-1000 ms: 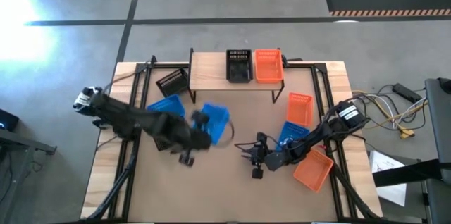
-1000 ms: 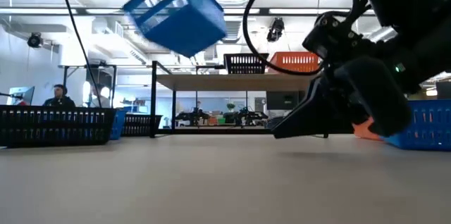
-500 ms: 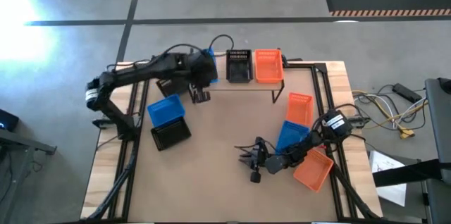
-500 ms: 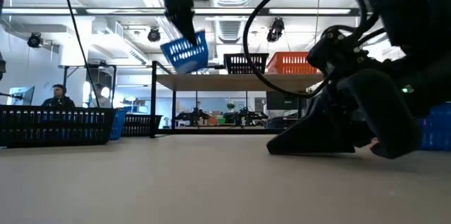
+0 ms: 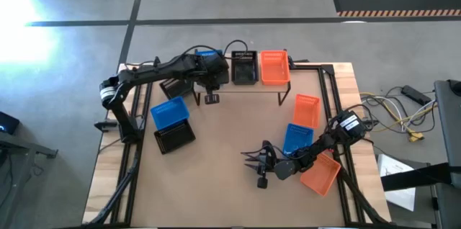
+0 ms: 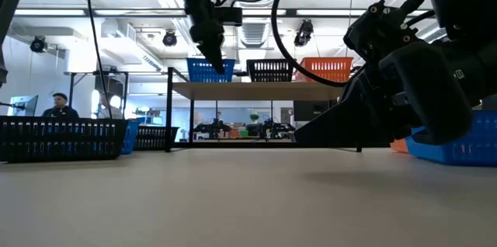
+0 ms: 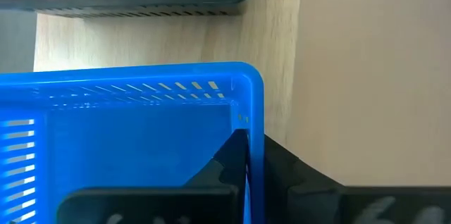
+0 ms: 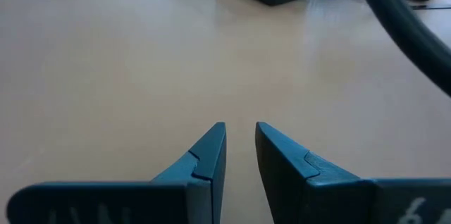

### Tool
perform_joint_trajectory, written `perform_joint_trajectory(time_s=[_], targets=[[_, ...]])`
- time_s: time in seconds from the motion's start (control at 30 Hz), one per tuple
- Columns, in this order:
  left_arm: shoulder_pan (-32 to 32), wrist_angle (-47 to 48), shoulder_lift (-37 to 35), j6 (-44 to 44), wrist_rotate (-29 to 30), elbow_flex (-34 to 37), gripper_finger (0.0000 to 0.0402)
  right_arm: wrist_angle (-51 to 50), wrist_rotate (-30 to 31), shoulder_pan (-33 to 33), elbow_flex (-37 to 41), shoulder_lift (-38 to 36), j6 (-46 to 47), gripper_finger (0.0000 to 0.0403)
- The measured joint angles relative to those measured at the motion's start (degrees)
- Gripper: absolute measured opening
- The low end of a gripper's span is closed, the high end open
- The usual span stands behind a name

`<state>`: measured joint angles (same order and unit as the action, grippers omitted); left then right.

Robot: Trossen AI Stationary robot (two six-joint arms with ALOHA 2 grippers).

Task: Stack baskets on shelf by color
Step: Put the bottom left blue basket on the shelf, then stack the bottom orange basket on the orange basket on the shelf

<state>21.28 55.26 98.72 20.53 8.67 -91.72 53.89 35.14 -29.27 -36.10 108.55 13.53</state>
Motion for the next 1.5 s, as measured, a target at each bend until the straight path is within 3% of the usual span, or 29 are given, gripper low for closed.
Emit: perform_joint_trajectory(time_s=[0.53, 0.97, 1.17, 1.33, 1.5], targets=[[0.0, -0.5, -2.0, 1.3, -0.7, 0.3, 0.0005, 0.0, 0.0, 0.0, 0.0, 0.0, -0.1, 0.0072], [-0.1, -0.3, -5.3, 1.4, -0.6, 0.3, 0.0147, 1.6, 1.2, -0.1, 0.0, -0.1, -0.1, 0.0072], [-0.4, 2.4, -12.4, -1.8, -0.8, 0.5, 0.0175, 2.5, 1.1, -1.3, 0.0, -2.3, -0.1, 0.0072], [-3.7, -2.3, -20.9, -6.0, -6.5, 8.1, 0.0176, 1.8, 1.1, -3.1, -0.4, -7.6, -2.1, 0.0072], [-11.8, -21.0, -30.7, -9.6, -6.6, 24.2, 0.0176, -11.6, 2.8, -6.0, -4.6, -13.4, -2.9, 0.0072]])
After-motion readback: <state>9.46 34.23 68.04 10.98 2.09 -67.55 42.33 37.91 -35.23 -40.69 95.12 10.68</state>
